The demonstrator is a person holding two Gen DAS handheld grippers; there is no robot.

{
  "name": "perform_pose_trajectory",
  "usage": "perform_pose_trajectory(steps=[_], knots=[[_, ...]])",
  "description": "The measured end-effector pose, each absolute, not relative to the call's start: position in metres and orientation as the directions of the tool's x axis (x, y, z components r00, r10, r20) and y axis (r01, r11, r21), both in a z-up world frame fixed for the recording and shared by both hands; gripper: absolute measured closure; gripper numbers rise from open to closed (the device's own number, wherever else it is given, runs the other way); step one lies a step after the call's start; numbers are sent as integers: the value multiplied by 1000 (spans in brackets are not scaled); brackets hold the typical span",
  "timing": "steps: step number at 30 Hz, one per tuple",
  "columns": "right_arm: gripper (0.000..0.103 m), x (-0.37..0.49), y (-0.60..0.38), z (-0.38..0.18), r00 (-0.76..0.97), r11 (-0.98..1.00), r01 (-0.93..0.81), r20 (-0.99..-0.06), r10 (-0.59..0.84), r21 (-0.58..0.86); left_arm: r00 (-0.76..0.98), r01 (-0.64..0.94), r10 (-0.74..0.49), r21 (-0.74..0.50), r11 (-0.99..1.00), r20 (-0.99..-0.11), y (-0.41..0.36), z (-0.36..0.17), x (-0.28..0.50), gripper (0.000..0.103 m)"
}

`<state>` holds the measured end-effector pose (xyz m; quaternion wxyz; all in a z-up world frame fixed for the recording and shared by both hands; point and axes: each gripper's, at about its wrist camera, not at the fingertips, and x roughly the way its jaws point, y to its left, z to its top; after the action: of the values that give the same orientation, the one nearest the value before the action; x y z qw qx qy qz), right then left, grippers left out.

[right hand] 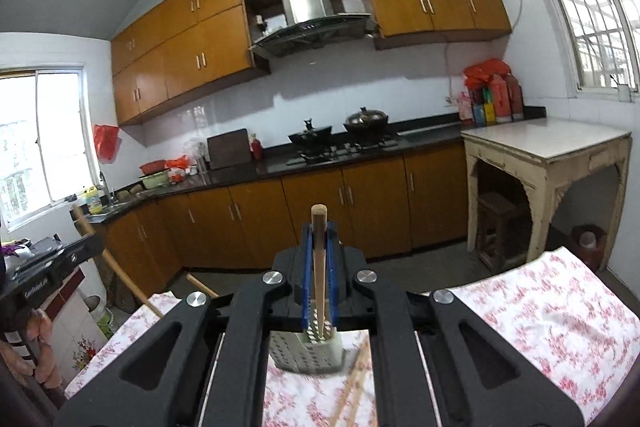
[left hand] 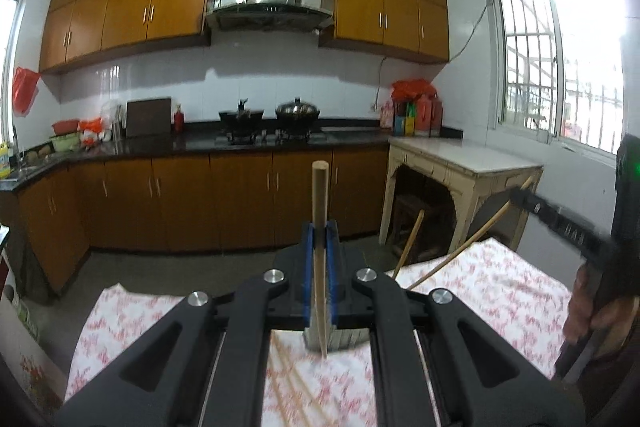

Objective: Organize utensils
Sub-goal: 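Lift the left tool's chopstick over the holder while the right tool carries its own, then open the left tool into the holder while the right tool releases its chopstick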

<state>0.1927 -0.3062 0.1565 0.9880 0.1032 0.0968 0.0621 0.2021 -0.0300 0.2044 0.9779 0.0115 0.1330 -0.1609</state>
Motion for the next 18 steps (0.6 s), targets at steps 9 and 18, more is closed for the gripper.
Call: perform_pose_trajectory(steps=[9, 18], knots=[[96, 226, -285, 160, 974, 981, -114, -176, 142, 160, 949, 259, -259, -25, 966, -177, -62, 235, 248, 96], [96, 258, -279, 130, 950, 979, -115, -268, 159, 170, 949, 210, -218, -58, 976, -228, -75, 197, 303, 96]])
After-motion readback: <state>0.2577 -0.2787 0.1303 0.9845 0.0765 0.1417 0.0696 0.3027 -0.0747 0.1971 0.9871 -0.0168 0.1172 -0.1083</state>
